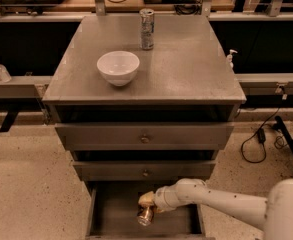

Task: Pick orange can from bottom drawer and place on counter

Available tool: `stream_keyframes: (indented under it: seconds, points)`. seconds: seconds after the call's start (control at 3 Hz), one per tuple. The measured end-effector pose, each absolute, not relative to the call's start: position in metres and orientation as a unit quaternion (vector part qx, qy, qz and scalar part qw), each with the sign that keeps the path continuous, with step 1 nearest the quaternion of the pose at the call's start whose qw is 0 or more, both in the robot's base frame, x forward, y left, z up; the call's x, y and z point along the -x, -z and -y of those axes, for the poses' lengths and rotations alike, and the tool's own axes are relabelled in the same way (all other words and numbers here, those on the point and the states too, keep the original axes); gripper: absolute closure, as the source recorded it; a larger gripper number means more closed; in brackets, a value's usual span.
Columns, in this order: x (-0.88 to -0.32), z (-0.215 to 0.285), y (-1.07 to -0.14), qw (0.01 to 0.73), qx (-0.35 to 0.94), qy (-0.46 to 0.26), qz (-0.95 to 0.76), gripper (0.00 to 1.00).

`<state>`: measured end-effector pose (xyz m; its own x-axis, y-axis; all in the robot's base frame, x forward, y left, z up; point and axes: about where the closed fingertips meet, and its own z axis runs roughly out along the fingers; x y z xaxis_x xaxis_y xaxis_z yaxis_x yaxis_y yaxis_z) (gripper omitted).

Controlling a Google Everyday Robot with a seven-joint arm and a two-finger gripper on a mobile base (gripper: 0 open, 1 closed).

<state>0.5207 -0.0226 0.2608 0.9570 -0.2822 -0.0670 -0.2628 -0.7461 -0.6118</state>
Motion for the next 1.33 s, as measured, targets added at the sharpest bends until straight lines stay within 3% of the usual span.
stream_keyframes:
  seconds: [0.33,1.0,1.33]
  points:
    - [-0.527,0.033,-0.282,0.350,0.926,0.050,-0.132,1.00]
    - [-0.522,0.025,-0.290,0.370,0.922,0.042,-0.109,1.00]
    - [-0.508,0.002,-0.329,0.454,0.887,0.016,-0.081,1.00]
